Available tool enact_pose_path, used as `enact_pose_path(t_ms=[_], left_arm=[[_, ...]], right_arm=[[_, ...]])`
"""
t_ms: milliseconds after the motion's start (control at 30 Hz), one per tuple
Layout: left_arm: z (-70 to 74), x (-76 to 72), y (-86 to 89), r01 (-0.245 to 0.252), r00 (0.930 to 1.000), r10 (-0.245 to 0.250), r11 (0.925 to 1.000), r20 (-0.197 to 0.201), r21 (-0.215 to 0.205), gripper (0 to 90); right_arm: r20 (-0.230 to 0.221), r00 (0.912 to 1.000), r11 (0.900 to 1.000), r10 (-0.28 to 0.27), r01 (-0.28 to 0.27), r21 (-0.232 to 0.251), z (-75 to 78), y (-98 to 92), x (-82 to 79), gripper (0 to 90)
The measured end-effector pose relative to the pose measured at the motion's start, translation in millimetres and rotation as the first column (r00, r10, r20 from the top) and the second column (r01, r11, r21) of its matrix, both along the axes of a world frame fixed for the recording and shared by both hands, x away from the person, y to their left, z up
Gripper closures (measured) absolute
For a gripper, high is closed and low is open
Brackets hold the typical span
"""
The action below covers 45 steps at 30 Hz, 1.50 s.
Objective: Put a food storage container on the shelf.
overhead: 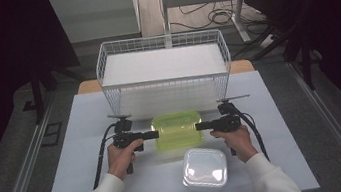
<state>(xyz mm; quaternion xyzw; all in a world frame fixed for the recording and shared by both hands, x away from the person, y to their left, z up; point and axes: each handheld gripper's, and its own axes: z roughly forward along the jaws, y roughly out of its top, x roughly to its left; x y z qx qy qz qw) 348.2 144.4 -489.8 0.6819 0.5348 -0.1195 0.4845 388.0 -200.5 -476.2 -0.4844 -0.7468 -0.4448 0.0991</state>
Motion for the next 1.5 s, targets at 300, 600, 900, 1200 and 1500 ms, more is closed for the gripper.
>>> enact_pose_path(t_ms=[300,600,900,1200,1500], left_arm=[[19.5,-11.1,-1.9,-0.008,0.9954,0.006,0.9998,0.096,0.02,79.4],[33.9,-17.7,-2.7,-0.006,0.9896,0.004,0.9999,0.144,0.015,79.3],[48.2,-21.5,-3.7,-0.002,0.9814,-0.003,0.9997,0.192,0.025,79.2],[60.2,-23.3,-0.2,0.0,0.9743,-0.002,0.9999,0.225,0.012,79.2],[77.1,-23.5,2.2,-0.01,0.9665,0.007,0.9999,0.256,0.011,79.2]], right_arm=[[0.092,0.9957,1.0,0.015,-0.014,-0.012,17.7,-0.2,-9.2,78.9],[0.143,0.9896,1.0,0.014,-0.016,0.014,31.3,-2.5,-15.3,79.0],[0.193,0.9811,0.999,0.014,-0.021,0.03,40.0,-4.8,-19.7,79.1],[0.252,0.9676,0.999,0.019,-0.026,0.025,57.7,-2.9,-24.7,79.0],[0.291,0.9567,0.999,0.013,-0.022,0.028,74.7,0.8,-25.5,79.0]])
